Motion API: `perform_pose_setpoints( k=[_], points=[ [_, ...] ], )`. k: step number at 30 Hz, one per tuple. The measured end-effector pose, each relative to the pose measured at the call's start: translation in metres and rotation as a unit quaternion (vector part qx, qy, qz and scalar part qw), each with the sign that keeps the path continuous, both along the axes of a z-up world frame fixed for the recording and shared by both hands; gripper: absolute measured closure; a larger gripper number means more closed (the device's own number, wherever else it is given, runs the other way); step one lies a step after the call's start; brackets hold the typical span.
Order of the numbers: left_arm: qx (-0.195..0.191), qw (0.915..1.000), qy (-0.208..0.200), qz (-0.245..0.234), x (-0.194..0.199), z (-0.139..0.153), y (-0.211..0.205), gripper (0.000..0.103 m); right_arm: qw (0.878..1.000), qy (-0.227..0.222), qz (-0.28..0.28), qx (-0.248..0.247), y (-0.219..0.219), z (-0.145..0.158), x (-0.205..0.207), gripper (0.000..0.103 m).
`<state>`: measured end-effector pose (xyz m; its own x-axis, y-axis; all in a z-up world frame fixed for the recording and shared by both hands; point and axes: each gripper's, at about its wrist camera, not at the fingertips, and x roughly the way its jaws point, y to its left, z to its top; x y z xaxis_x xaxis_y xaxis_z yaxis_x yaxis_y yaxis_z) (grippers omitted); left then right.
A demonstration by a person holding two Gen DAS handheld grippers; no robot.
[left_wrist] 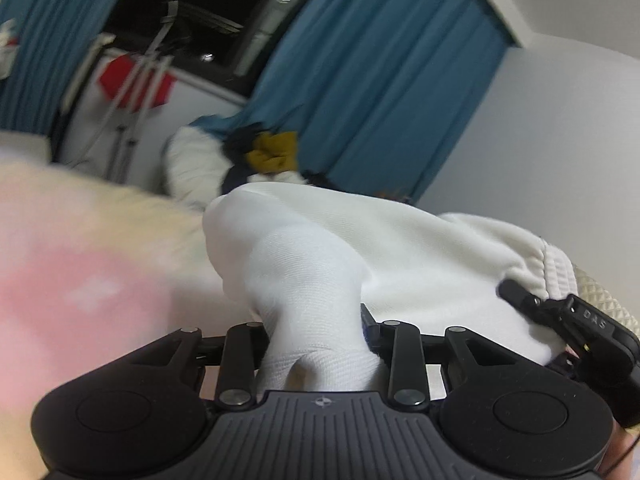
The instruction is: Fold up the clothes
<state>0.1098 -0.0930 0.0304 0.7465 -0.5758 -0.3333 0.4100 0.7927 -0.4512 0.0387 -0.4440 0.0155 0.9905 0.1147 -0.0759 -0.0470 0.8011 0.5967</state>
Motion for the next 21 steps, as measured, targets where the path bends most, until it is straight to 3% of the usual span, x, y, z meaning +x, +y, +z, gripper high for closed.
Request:
perform_pose_setpoints(
  k=[6, 9, 12, 15, 18, 21],
  points=[
    [0.006, 0.9982, 0.003, -0.060, 0.090, -0.019, -0.142, 0.069, 0.996, 0.005, -0.086, -0.002, -0.094, -0.007, 0.028, 0.069],
    [0.016, 0.9955, 0.013, -0.093, 0.128, -0.047, -0.207, 0.069, 0.992, 0.026, -0.125, -0.020, -0.132, -0.025, 0.040, 0.069],
    [0.044, 0.9914, 0.021, -0.121, 0.143, -0.086, -0.256, 0.069, 0.986, 0.058, -0.156, -0.025, -0.166, -0.061, 0.046, 0.068],
    [0.089, 0.9845, 0.056, -0.141, 0.147, -0.137, -0.281, 0.068, 0.976, 0.128, -0.176, -0.013, -0.188, -0.111, 0.056, 0.068],
    [0.127, 0.9773, 0.070, -0.154, 0.153, -0.172, -0.288, 0.060, 0.964, 0.199, -0.174, 0.004, -0.191, -0.161, 0.059, 0.069],
    [0.136, 0.9745, 0.067, -0.165, 0.148, -0.185, -0.283, 0.052, 0.962, 0.207, -0.174, 0.020, -0.187, -0.186, 0.050, 0.068]
  ],
)
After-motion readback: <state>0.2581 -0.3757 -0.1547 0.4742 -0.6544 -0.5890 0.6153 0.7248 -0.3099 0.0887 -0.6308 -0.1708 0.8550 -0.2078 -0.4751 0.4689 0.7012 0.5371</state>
